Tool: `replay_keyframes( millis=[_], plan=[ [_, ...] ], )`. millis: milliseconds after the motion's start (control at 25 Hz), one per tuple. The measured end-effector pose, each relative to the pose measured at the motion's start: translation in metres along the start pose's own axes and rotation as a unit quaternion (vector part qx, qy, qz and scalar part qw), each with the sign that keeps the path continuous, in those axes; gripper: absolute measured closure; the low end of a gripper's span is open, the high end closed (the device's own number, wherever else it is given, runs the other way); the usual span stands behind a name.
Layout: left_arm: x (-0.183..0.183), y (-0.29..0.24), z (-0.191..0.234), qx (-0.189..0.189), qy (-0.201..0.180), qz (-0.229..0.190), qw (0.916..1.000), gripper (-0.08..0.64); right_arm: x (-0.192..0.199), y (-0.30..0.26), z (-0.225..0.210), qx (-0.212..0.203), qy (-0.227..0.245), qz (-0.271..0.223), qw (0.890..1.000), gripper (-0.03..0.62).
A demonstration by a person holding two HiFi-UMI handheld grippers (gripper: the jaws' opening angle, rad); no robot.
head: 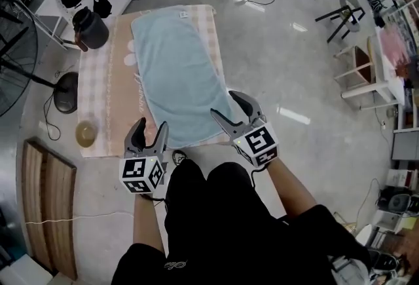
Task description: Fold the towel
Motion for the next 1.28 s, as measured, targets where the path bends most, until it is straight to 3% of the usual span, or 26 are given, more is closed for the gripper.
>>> replay_keyframes(
  millis=[160,640,960,1280],
  plan=[
    [0.010,-0.027,0.015,0.009,0.006,0.038,0.9992,0.311,0.015,-0.016,-0.014,0.009,-0.017,0.032,0.999,0.339],
    [0.068,-0.082,0.007,-0.022,0.045,0.121,0.9914,0.311,0.094,-0.060,-0.048,-0.035,-0.051,0.109,0.992,0.339],
    [0.135,-0.099,0.006,-0.069,0.062,0.208,0.9736,0.311,0.169,-0.080,-0.057,-0.061,-0.073,0.177,0.980,0.339],
    [0.171,-0.099,0.010,-0.105,0.096,0.244,0.9593,0.311,0.213,-0.096,-0.053,-0.083,-0.093,0.221,0.967,0.339]
  ],
)
Point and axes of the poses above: the fingertips, and each gripper's own axes: y backward along the fingers, z to its left, x out of its underside, the point moved 6 cm from there along y, backward along the fingers, and after that the axes turned 13 degrees about z, right-handed, at the moved point
